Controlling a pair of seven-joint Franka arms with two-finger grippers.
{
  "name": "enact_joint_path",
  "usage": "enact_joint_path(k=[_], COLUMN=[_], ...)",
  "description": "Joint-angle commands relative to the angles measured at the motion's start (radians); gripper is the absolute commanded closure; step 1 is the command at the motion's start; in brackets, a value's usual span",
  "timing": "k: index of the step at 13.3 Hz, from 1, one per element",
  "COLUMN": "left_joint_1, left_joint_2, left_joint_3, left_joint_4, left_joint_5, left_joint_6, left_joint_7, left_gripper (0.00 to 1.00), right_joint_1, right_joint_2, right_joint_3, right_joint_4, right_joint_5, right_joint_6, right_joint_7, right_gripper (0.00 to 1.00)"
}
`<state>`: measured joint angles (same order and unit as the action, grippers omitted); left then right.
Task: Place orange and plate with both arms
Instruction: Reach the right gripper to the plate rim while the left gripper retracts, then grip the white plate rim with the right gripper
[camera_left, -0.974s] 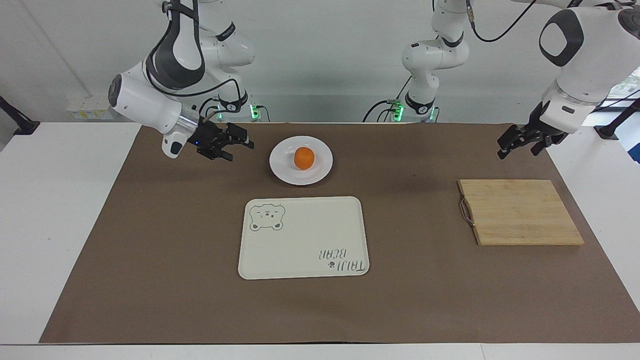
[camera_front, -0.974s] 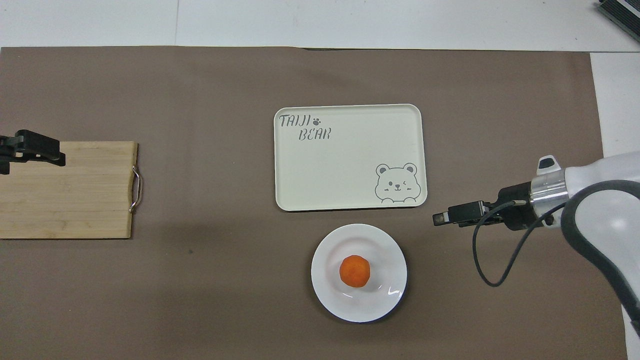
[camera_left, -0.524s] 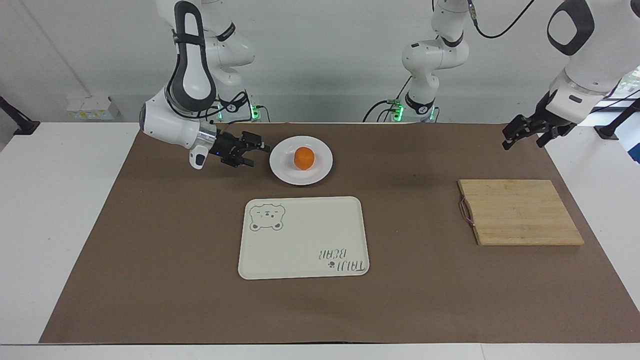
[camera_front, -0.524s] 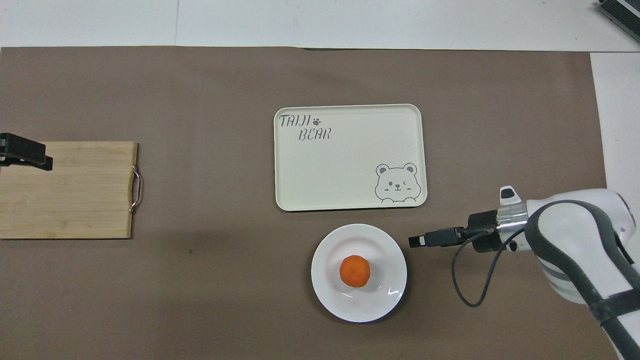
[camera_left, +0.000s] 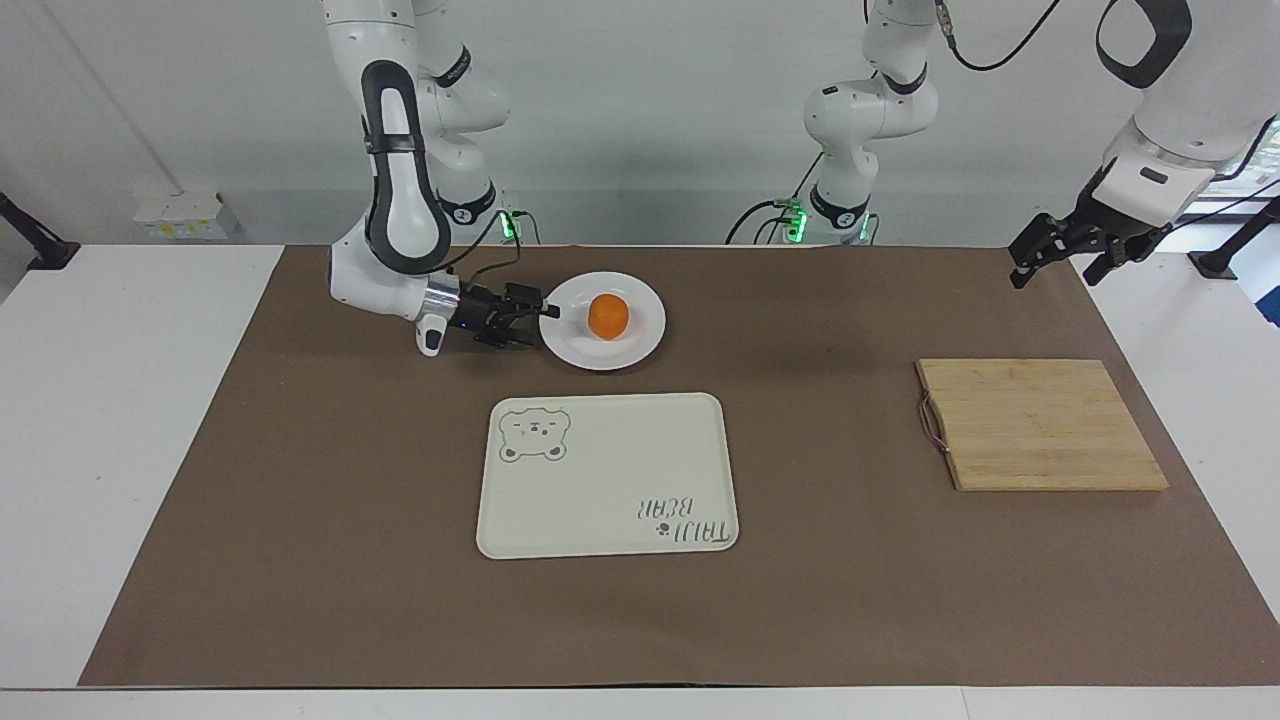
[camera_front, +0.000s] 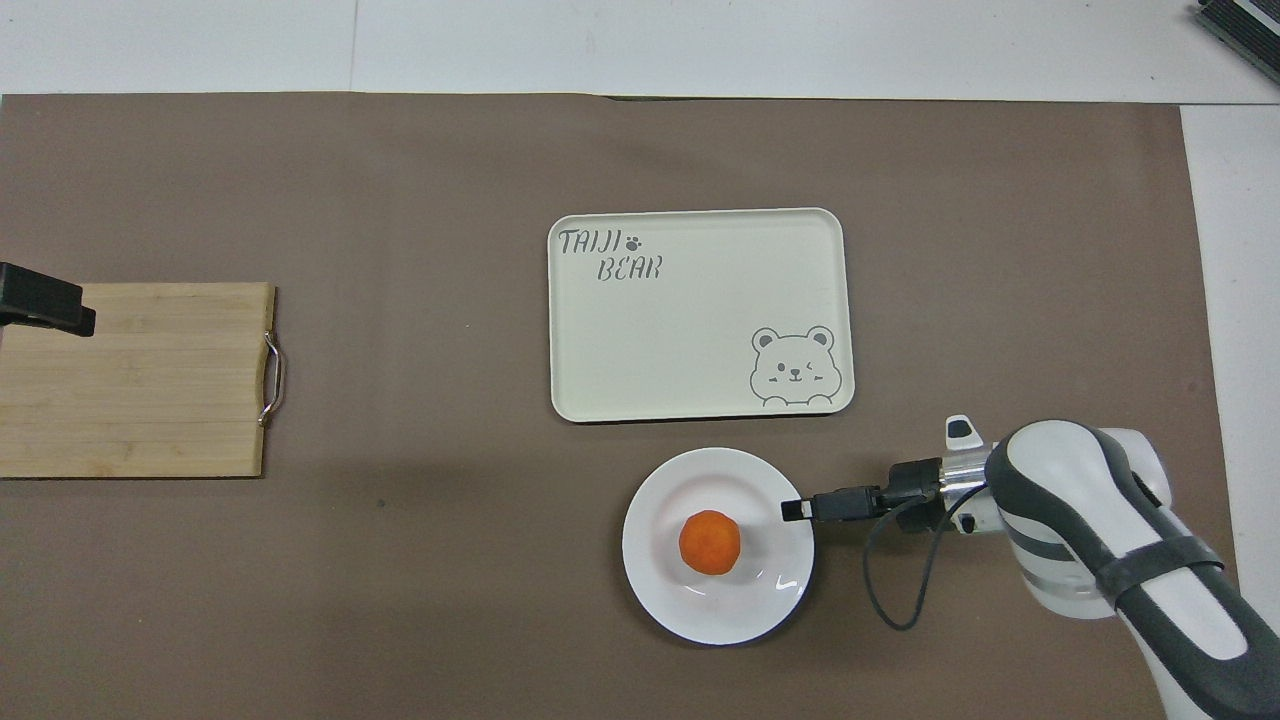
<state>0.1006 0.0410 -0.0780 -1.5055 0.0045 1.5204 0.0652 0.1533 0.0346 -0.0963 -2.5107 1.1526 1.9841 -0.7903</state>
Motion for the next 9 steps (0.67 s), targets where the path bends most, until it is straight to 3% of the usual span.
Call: enact_joint_path(k=[1, 7, 8, 9], left_joint_1=[-0.006, -0.007, -0.007, -0.006], left_joint_2=[0.0, -0.006, -0.007, -0.007], left_joint_3=[0.003, 0.0, 0.0, 0.003], left_joint_4=[-0.002, -0.012, -0.012, -0.012], left_joint_5=[0.02, 0.012, 0.011, 0.011], left_joint_6=[0.018, 0.011, 0.0, 0.003], left_joint_7=[0.024, 0.022, 0.024, 0.024], left_gripper=[0.0, 0.0, 0.0, 0.0], right_joint_1=[0.017, 0.023, 0.022, 0.023], right_joint_2=[-0.019, -0.05, -0.044, -0.039], right_joint_3=[0.001, 0.003, 0.003, 0.001], right_joint_4=[-0.051, -0.105, -0.105, -0.105], right_joint_5=[0.055, 0.058, 0.058, 0.062], right_joint_6=[0.027, 0.025, 0.019, 0.024], right_joint_7=[-0.035, -0.033, -0.015, -0.01], right_gripper=[0.0, 0.03, 0.43, 0.71])
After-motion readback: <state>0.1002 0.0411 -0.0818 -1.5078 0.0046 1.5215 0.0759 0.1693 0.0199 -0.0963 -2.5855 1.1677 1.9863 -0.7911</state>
